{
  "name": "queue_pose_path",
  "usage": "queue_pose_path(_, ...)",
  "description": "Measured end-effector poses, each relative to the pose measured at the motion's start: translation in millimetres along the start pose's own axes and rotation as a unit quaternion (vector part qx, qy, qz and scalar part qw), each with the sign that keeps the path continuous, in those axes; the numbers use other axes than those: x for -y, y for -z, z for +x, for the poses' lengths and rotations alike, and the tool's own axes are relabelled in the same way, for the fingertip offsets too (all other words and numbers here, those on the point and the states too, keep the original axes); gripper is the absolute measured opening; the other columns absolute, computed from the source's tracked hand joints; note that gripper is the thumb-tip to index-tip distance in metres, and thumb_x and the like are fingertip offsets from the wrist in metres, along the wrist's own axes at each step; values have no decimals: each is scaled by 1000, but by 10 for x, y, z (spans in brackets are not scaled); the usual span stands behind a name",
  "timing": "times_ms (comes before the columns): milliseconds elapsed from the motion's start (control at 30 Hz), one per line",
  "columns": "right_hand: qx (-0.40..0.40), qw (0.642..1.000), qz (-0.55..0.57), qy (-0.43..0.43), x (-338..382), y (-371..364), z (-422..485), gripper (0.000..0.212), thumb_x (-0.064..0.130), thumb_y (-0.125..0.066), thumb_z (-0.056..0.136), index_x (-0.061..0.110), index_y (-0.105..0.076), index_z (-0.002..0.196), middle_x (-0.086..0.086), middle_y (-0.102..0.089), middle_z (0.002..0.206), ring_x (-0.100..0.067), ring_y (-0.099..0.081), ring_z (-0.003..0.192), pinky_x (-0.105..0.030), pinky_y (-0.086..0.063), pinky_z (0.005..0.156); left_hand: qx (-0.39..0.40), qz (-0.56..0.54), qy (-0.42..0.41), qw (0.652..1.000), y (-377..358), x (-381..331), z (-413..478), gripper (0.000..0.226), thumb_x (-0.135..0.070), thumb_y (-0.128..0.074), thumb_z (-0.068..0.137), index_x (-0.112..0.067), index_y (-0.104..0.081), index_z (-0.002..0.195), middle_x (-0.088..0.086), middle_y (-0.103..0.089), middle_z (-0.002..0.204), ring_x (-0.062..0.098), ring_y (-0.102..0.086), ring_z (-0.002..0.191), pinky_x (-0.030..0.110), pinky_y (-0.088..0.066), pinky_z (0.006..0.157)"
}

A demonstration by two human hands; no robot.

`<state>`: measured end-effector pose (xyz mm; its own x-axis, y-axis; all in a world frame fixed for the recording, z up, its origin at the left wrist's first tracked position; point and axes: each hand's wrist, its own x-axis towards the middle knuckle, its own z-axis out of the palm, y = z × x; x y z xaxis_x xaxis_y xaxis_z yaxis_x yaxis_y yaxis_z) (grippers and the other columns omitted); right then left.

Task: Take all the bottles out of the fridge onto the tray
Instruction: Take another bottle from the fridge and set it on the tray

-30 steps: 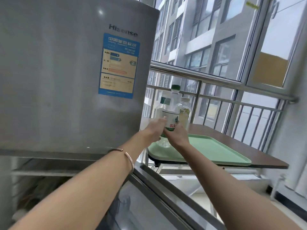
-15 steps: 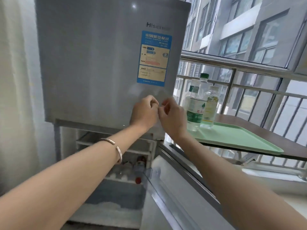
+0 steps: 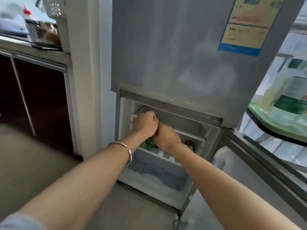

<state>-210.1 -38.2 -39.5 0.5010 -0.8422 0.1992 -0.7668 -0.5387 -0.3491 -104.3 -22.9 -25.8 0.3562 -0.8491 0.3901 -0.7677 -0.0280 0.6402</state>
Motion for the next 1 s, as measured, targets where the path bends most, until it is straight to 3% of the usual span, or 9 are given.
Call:
queue_pose_path(167, 99, 995, -15, -26, -196, -846, 482, 36, 12, -48, 90, 12, -53, 125, -15, -66, 111, -34, -64, 99, -36, -51, 72, 37, 2, 62, 997, -431, 700, 152, 27, -18, -42, 93, -10, -61, 76, 12, -69, 87, 32, -64, 81, 33, -46, 62)
queue_pose_path(267, 129, 990, -36, -43, -317, -1239, 737, 58, 10, -48, 90, 19, -32, 146, -16, -56, 123, -34, -59, 107, -34, -49, 80, 50, -6, 95, 994, -635, 1063, 214, 30, -17, -42, 94, -14, -53, 66, 10, -64, 78, 30, -62, 77, 32, -42, 59)
queue_pose_path(367, 124, 991, -42, -40, -427, -1583, 1016, 62, 8, -48, 92, 26, -28, 148, -15, -54, 124, -33, -58, 108, -33, -48, 80, 63, -17, 120, 991, -841, 1405, 331, 27, -19, -42, 94, -10, -62, 76, 12, -70, 83, 31, -66, 78, 36, -53, 62)
queue_pose_path(500, 130, 989, -61, -24, -516, -1905, 1364, 53, 12, -53, 90, 29, -37, 137, -10, -59, 121, -31, -62, 105, -45, -53, 89, 71, -11, 140, 988, -974, 1728, 448, 28, -24, -40, 95, -8, -63, 91, 14, -70, 93, 34, -66, 86, 39, -55, 72)
queue_pose_path(600, 95, 992, -79, -21, -537, -1989, 1438, 40, 10, -52, 93, 24, -43, 129, -10, -64, 112, -30, -64, 100, -45, -53, 86, 69, -7, 158, 985, -1010, 1901, 488, 30, -26, -41, 96, -7, -64, 100, 16, -70, 99, 36, -66, 92, 42, -55, 79)
queue_pose_path(700, 29, 992, -124, 17, -545, -1976, 1350, 26, 7, -53, 94, 18, -48, 118, -11, -67, 102, -29, -67, 88, -40, -56, 74, 69, 7, 164, 984, -986, 1963, 522, 27, -23, -42, 96, -7, -64, 101, 16, -70, 100, 34, -65, 92, 42, -55, 79)
queue_pose_path(833, -37, 979, -186, 75, -490, -1614, 1172, 35, 2, -53, 91, 16, -50, 123, -12, -65, 101, -31, -68, 81, -33, -45, 58, 75, -2, 159, 984, -860, 1769, 536, 16, -26, -54, 92, -13, -61, 99, 10, -70, 100, 28, -65, 88, 39, -55, 78)
queue_pose_path(1000, -65, 976, -175, 110, -206, -939, 813, 35, 15, -54, 92, 17, -46, 126, -9, -68, 102, -32, -68, 86, -34, -46, 61, 121, -23, 115, 986, -498, 1226, 399, 36, -16, -66, 80, -15, -54, 115, 5, -65, 103, 26, -63, 93, 30, -50, 72)
